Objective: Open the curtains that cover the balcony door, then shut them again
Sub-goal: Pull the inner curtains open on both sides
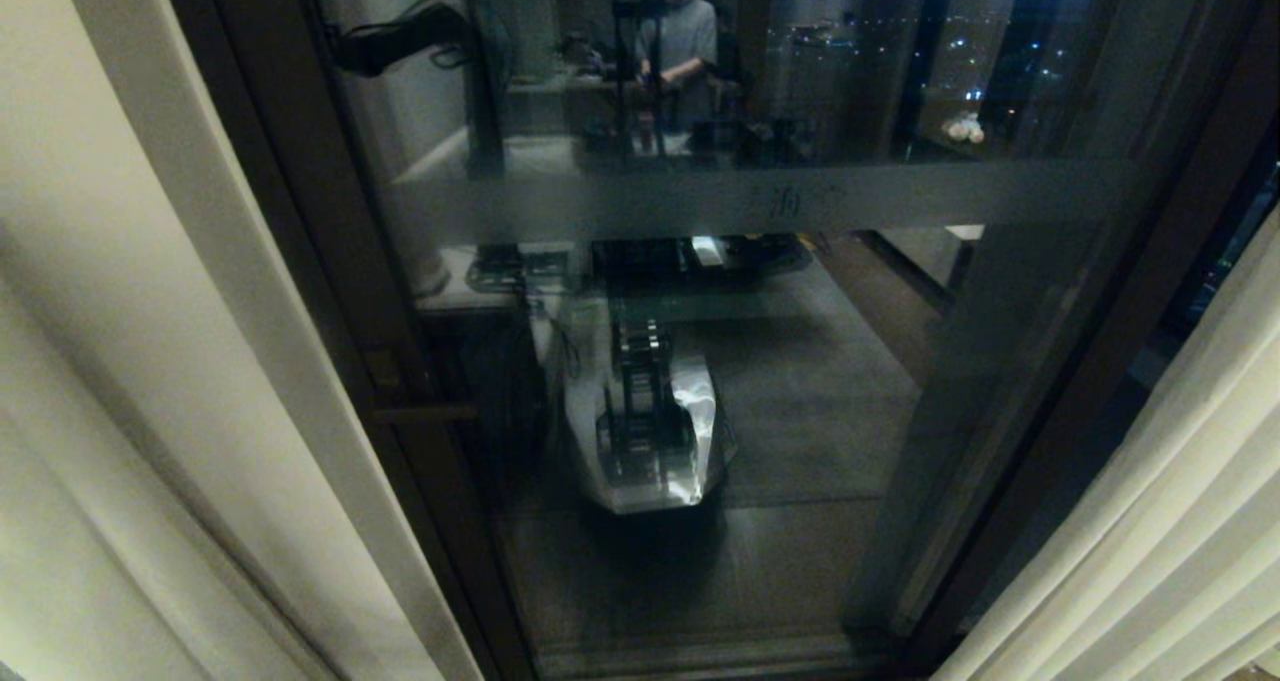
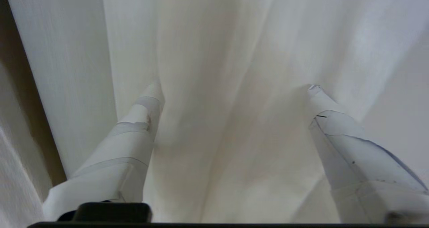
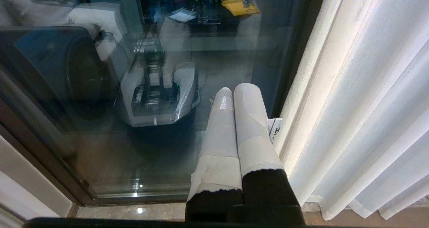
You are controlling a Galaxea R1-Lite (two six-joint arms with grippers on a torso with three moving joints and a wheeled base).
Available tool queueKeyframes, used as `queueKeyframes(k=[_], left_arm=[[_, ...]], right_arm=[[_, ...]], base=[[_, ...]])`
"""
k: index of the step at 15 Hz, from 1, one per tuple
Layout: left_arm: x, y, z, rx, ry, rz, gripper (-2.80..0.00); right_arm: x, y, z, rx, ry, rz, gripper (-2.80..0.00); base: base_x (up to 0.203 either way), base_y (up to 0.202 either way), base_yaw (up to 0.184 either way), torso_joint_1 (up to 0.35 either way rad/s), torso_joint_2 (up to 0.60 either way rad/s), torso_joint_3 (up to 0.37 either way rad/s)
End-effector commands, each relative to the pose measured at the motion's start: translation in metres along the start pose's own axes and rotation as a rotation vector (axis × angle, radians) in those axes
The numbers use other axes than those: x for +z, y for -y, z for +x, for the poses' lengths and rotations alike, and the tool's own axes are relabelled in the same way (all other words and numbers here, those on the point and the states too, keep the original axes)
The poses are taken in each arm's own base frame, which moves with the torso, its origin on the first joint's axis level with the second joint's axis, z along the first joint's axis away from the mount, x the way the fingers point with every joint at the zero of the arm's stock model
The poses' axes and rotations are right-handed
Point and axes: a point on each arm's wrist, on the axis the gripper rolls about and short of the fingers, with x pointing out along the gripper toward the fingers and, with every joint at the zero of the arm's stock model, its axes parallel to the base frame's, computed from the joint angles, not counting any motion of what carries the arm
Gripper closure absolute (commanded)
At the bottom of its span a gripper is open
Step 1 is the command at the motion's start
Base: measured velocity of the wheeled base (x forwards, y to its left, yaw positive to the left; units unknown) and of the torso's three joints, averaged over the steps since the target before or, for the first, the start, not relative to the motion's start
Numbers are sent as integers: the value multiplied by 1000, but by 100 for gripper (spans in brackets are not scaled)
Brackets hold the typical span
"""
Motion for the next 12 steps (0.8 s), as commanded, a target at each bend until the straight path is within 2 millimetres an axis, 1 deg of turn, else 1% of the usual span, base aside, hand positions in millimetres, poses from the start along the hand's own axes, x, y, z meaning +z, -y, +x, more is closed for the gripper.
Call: queueKeyframes(k=[1,5,12], left_arm=[[3,12,-15,-8,16,11,-280],[-6,31,-44,-10,15,11,-280],[-29,62,-96,-6,21,12,-280]], right_arm=[[0,0,0,1,-2,-1,0],[0,0,0,2,-2,-1,0],[0,0,0,2,-2,-1,0]], base=[[0,0,0,0,0,0],[0,0,0,0,0,0],[0,0,0,0,0,0]])
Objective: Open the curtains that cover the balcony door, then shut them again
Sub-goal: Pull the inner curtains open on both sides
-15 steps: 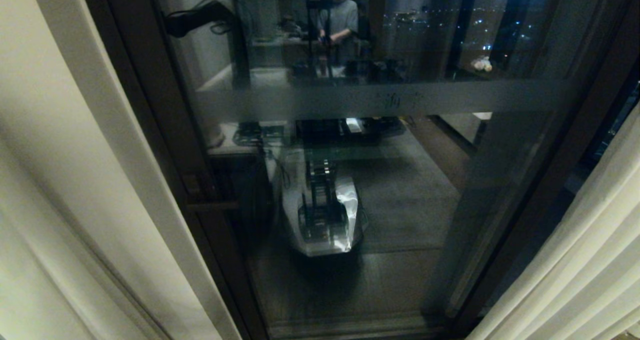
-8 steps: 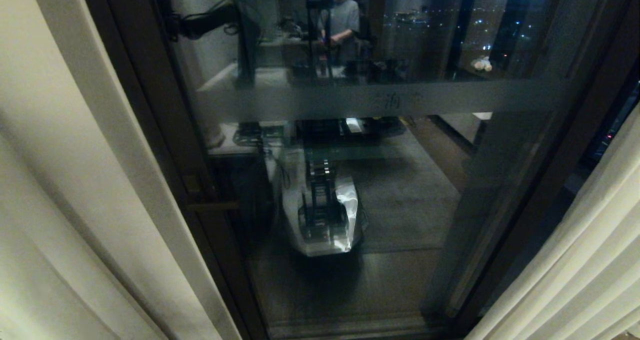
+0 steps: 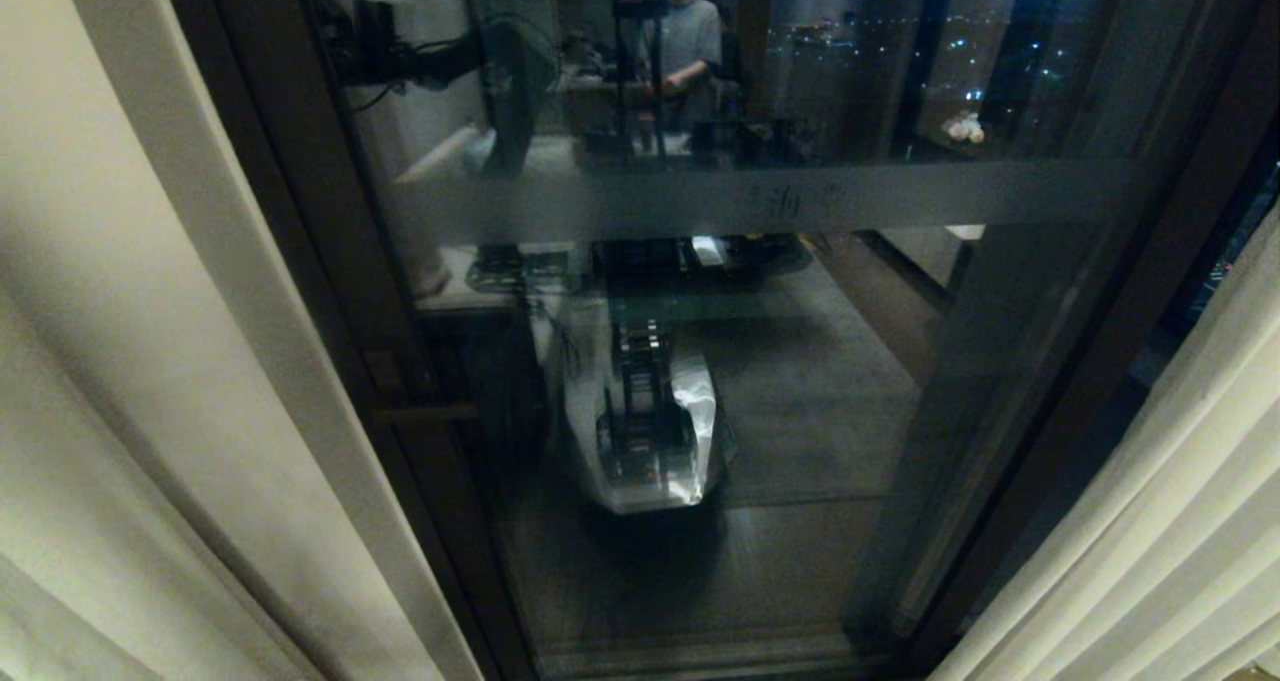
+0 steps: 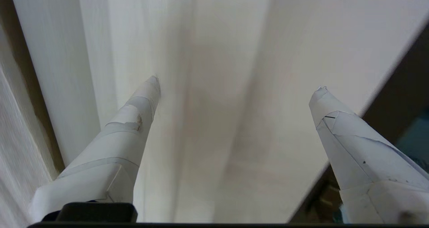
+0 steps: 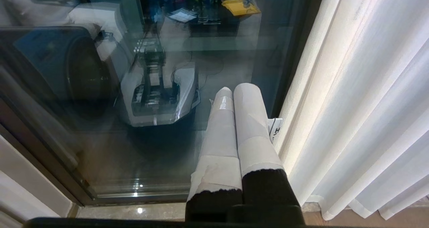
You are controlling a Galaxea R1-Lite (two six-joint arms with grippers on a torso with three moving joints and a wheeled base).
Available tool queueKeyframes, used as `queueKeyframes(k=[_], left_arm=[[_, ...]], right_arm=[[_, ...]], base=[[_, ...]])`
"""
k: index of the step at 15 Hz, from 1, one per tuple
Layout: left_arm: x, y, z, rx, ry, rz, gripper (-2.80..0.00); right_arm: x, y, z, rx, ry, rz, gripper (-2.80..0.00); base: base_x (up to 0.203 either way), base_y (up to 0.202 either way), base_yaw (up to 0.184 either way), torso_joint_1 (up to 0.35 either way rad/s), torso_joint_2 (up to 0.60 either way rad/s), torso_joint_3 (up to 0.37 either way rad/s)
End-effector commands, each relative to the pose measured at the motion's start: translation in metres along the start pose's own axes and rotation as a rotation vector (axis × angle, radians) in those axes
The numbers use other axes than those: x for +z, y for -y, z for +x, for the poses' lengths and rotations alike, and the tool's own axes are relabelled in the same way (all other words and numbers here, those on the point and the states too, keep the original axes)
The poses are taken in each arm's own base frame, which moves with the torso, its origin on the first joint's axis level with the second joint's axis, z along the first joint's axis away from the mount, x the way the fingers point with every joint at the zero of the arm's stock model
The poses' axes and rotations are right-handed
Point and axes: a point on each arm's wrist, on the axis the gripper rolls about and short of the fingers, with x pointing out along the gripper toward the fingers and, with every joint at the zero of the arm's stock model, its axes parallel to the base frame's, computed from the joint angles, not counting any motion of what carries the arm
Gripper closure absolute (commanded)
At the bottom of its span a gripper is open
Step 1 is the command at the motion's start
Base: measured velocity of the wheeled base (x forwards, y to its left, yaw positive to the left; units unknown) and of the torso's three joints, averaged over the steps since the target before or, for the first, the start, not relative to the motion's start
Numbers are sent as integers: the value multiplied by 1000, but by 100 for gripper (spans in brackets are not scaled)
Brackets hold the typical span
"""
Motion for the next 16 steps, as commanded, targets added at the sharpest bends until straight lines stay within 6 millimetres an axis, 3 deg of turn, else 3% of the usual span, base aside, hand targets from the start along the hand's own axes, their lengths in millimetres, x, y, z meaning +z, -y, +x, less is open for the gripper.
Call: queueKeyframes(k=[1,7,8,11,16], left_arm=[[-2,12,-17,-8,28,19,-280],[-16,27,-43,-4,18,10,-280],[-18,29,-48,-5,10,5,0],[-27,37,-60,-17,-6,-6,0],[-34,46,-63,-113,-57,-38,0]], right_arm=[[0,0,0,1,-2,0,0],[0,0,0,1,-2,0,0],[0,0,0,0,-2,0,0],[0,0,0,0,-2,0,0],[0,0,0,0,-2,0,0]], base=[[0,0,0,0,0,0],[0,0,0,0,0,0],[0,0,0,0,0,0],[0,0,0,0,0,0],[0,0,0,0,0,0]])
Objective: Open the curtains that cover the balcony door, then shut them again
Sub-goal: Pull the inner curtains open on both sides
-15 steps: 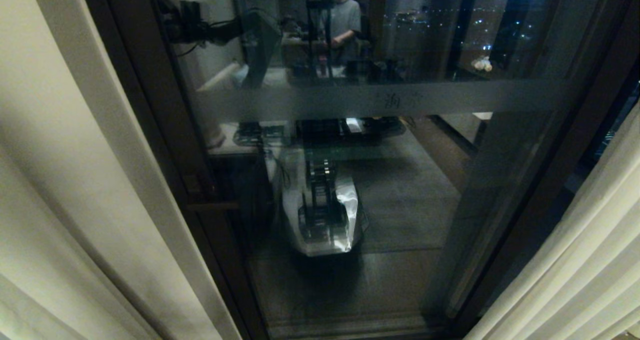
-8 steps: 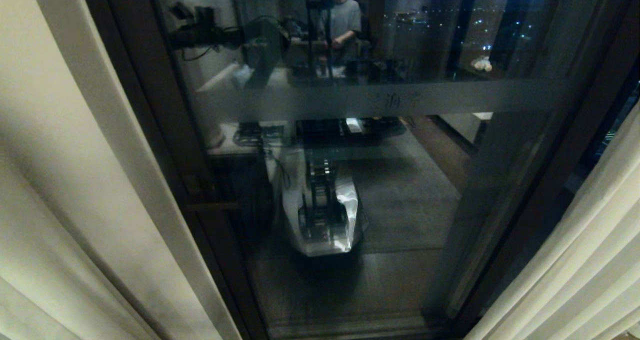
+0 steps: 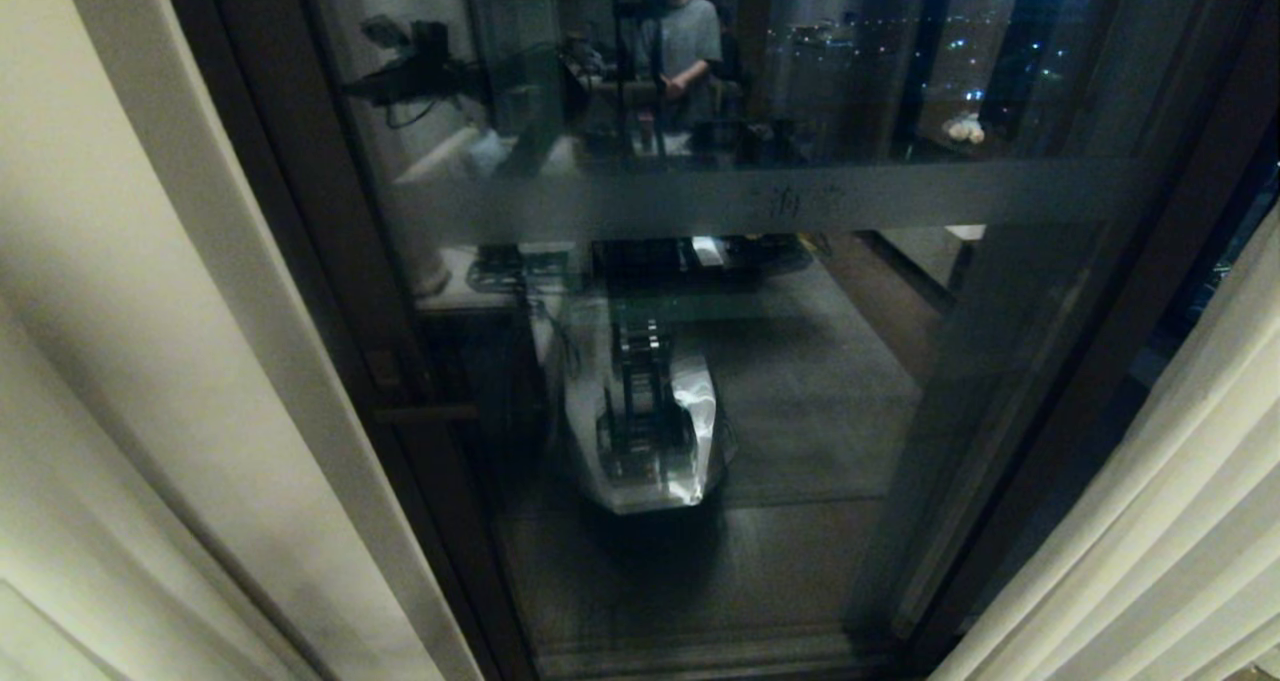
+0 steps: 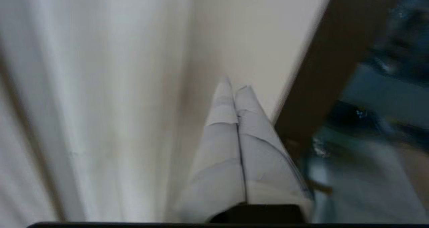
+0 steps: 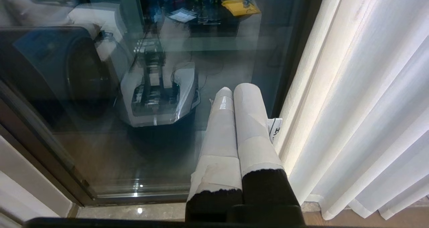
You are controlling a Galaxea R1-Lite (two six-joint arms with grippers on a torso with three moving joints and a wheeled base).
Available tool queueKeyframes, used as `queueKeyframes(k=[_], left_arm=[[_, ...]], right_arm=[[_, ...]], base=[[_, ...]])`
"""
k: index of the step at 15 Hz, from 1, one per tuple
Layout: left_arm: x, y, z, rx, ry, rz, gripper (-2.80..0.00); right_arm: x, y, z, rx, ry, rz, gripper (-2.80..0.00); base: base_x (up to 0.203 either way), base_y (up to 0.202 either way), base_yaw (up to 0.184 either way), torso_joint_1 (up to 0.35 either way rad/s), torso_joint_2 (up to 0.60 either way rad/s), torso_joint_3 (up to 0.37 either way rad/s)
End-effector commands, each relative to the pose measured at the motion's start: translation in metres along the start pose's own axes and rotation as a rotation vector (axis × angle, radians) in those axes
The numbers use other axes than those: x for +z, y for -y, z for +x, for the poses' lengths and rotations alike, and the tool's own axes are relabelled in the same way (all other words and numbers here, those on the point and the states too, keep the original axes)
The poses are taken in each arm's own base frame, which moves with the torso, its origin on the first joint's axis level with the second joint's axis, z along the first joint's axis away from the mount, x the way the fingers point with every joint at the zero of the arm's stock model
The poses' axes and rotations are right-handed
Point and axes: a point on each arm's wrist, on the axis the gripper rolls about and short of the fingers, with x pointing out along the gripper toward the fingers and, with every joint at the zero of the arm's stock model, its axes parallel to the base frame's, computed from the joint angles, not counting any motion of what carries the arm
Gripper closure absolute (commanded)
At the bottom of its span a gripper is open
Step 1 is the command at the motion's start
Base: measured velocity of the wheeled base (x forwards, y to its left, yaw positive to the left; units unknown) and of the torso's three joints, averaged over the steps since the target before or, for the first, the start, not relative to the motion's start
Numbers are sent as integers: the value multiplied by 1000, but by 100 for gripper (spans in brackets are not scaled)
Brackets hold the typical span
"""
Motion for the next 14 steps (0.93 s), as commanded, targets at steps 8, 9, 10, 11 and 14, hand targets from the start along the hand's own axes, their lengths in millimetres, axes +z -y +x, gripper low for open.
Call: queueKeyframes(k=[8,9,10,11,14], left_arm=[[-16,10,0,-148,-81,-42,0],[-18,15,1,-209,-112,-52,0],[-21,21,2,-285,-145,-53,0],[-24,27,2,-353,-178,-51,0],[-41,41,-16,-426,-279,-13,0]], right_arm=[[0,0,0,0,-2,0,0],[0,0,0,0,-2,0,0],[0,0,0,1,-2,0,0],[0,0,0,1,-1,0,0],[0,0,0,0,-2,0,0]], base=[[0,0,0,0,0,0],[0,0,0,0,0,0],[0,0,0,0,0,0],[0,0,0,0,0,0],[0,0,0,0,0,0]])
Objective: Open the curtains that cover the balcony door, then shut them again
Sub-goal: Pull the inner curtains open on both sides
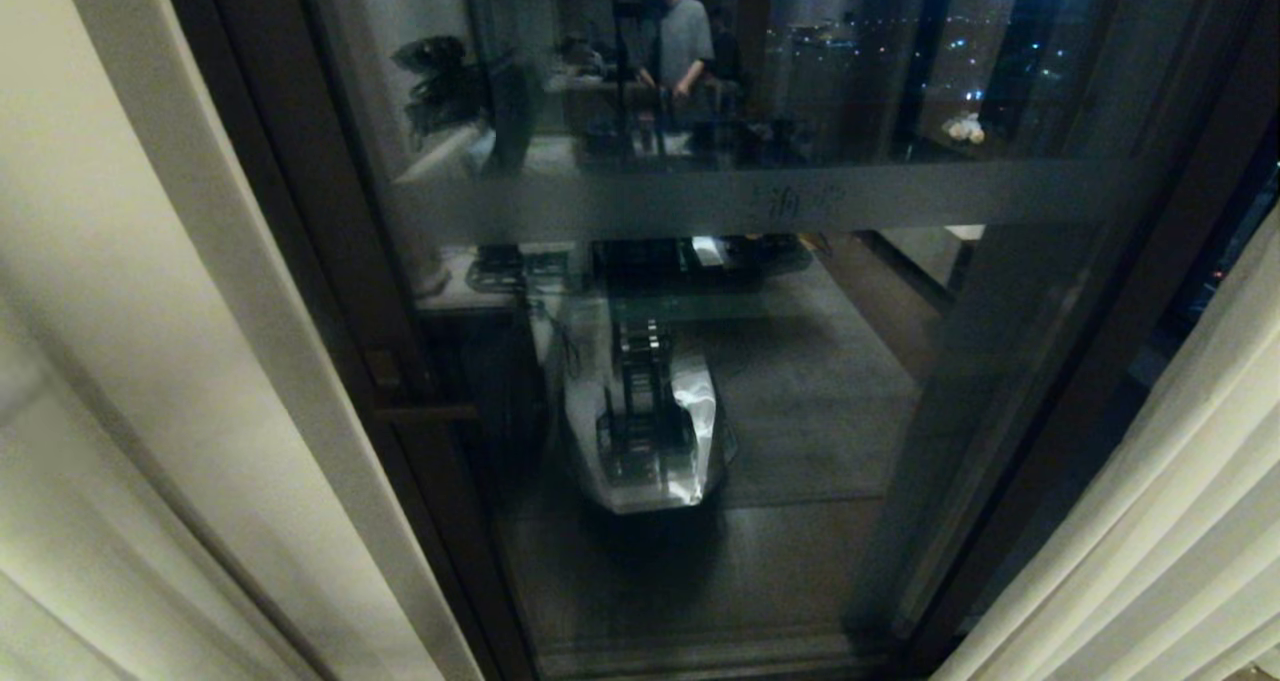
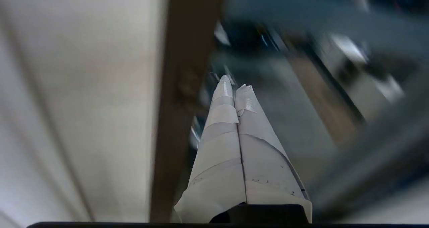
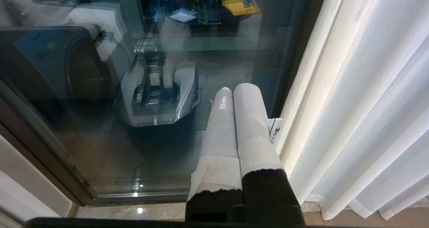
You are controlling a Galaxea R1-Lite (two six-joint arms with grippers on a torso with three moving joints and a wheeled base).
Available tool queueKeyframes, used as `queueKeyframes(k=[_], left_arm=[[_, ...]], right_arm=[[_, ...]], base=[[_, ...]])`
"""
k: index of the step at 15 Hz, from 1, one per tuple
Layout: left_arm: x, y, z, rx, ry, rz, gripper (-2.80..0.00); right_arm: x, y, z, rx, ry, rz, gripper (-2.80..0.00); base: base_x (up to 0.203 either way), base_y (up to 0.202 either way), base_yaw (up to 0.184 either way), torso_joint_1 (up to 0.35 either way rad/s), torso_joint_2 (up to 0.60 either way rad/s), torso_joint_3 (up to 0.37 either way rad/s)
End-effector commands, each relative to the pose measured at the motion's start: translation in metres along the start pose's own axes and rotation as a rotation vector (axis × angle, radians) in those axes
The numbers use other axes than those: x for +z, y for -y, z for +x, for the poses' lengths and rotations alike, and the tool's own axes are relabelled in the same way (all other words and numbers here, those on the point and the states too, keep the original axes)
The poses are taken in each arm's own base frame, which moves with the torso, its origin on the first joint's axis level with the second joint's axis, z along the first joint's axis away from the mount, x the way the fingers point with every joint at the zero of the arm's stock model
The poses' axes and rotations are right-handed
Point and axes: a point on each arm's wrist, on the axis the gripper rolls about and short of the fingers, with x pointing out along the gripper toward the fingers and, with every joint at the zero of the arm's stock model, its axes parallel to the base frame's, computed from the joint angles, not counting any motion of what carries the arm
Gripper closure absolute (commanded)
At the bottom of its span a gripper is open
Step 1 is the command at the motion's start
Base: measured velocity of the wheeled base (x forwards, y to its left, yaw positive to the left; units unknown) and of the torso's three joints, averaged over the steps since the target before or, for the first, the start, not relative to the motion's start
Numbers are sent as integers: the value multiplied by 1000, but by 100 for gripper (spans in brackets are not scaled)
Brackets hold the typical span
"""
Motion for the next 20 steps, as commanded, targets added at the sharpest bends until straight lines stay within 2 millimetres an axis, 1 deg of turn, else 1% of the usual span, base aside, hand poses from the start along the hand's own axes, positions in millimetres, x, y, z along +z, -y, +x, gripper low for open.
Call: queueKeyframes(k=[1,2,4,6,8,9,11,13,15,20], left_arm=[[-16,8,-18,-4,-19,31,0],[-33,7,-31,14,-23,52,0],[-65,1,-47,62,-28,86,0],[-97,-7,-51,59,-36,139,0],[-120,-13,-50,15,6,168,0],[-130,-17,-51,25,40,178,0],[-140,-20,-57,79,56,199,0],[-151,-22,-65,88,45,209,0],[-160,-23,-72,85,70,222,0],[-163,-23,-74,83,83,227,0]], right_arm=[[0,0,0,0,-2,0,0],[0,0,0,1,-2,0,0],[0,0,0,1,-2,0,0],[0,0,0,1,-2,0,0],[0,0,0,0,-2,0,0],[0,0,0,0,-2,0,0],[0,0,0,0,-2,0,0],[0,0,0,0,-2,0,0],[0,0,0,0,-2,0,0],[0,0,0,0,-2,0,0]], base=[[0,0,0,0,0,0],[0,0,0,0,0,0],[0,0,0,0,0,0],[0,0,0,0,0,0],[0,0,0,0,0,0],[0,0,0,0,0,0],[0,0,0,0,0,0],[0,0,0,0,0,0],[0,0,0,0,0,0],[0,0,0,0,0,0]])
